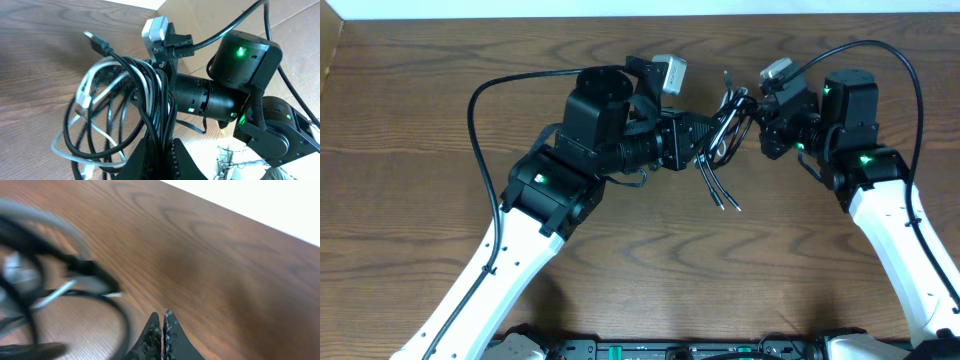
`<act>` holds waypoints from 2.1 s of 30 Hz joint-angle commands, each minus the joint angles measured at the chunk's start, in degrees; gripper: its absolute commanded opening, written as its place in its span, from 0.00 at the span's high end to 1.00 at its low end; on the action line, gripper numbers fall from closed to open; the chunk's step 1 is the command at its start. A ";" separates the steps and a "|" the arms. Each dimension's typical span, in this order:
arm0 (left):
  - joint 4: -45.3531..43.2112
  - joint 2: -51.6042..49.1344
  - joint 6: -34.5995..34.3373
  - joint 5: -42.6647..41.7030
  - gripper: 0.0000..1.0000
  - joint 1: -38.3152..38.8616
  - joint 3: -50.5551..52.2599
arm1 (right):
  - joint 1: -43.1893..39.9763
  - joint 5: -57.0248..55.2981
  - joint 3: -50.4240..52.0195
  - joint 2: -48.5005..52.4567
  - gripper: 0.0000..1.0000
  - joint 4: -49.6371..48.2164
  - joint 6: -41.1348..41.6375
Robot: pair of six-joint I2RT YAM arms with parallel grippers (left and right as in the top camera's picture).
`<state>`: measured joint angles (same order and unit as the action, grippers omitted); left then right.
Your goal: Untangle cables
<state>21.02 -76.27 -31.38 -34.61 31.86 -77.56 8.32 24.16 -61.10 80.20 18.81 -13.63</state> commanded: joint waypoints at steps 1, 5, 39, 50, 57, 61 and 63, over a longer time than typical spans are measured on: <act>-0.20 0.68 1.11 -0.74 0.92 -0.94 -1.33 | 0.22 -4.98 0.07 0.07 0.99 1.20 1.14; 0.72 0.68 1.33 -0.50 0.92 -1.79 -1.33 | -0.22 -8.90 0.07 0.07 0.99 1.77 1.99; 6.34 0.68 11.28 -1.01 0.92 -4.42 -1.31 | -2.08 6.91 0.04 -0.02 0.20 2.14 54.49; 4.13 0.68 15.93 -2.93 0.92 -2.64 -1.31 | 3.41 7.06 0.04 0.00 0.29 0.22 65.20; 2.84 0.66 17.25 -2.64 0.92 -2.14 -1.31 | 4.44 7.80 0.04 0.00 0.53 0.02 69.55; 1.97 0.33 17.22 -2.25 0.92 -2.14 -1.31 | 4.59 9.27 0.04 0.00 0.57 0.24 69.55; 0.98 -0.02 17.18 -2.25 0.93 -2.14 -1.31 | 4.66 9.25 0.04 0.00 0.57 0.24 69.40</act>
<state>23.68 -76.27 -15.33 -35.86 29.41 -77.56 12.32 31.55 -61.10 80.20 19.03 54.96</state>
